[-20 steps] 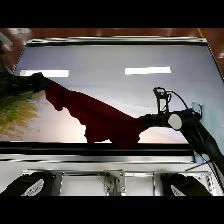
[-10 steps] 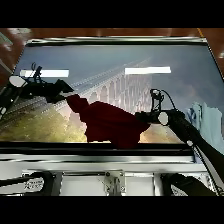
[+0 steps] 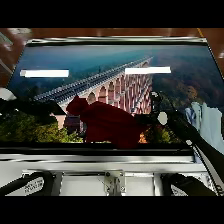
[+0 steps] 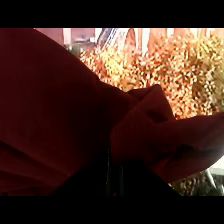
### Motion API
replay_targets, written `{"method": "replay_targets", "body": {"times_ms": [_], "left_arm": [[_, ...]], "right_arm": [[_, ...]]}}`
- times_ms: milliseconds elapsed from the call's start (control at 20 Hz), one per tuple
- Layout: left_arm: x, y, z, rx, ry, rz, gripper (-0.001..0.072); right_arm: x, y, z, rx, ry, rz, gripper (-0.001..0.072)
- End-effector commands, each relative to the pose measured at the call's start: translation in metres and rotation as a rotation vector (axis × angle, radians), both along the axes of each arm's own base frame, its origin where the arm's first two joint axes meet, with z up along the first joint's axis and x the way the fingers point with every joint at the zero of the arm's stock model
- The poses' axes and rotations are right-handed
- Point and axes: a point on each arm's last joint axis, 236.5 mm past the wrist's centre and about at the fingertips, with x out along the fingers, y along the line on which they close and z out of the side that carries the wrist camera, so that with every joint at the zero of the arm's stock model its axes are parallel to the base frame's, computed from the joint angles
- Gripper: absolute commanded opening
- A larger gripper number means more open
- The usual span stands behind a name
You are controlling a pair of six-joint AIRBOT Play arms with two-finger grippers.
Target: Fold the shirts.
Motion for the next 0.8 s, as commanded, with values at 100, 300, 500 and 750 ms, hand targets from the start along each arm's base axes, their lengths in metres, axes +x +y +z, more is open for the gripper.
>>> {"method": "replay_targets", "body": {"times_ms": [100,300,500,750], "left_arm": [[-0.076,-0.085,-0.083,-0.096,0.126,0.031,0.0715],[-0.082,-0.116,-0.092,-0.127,0.098,0.024,0.0711],[-0.074,-0.133,-0.101,-0.122,0.065,0.051,0.071],[-0.061,-0.141,-0.106,-0.127,0.03,0.1,0.02]], "right_arm": [[-0.003,-0.001,-0.001,-0.003,0.012,0.003,0.007],[0.0,-0.001,0.0,-0.006,-0.003,0.003,0.007],[0.0,-0.001,0.0,-0.005,0.0,0.002,0.007],[-0.008,-0.002,-0.003,-0.011,0.033,0.009,0.007]]}}
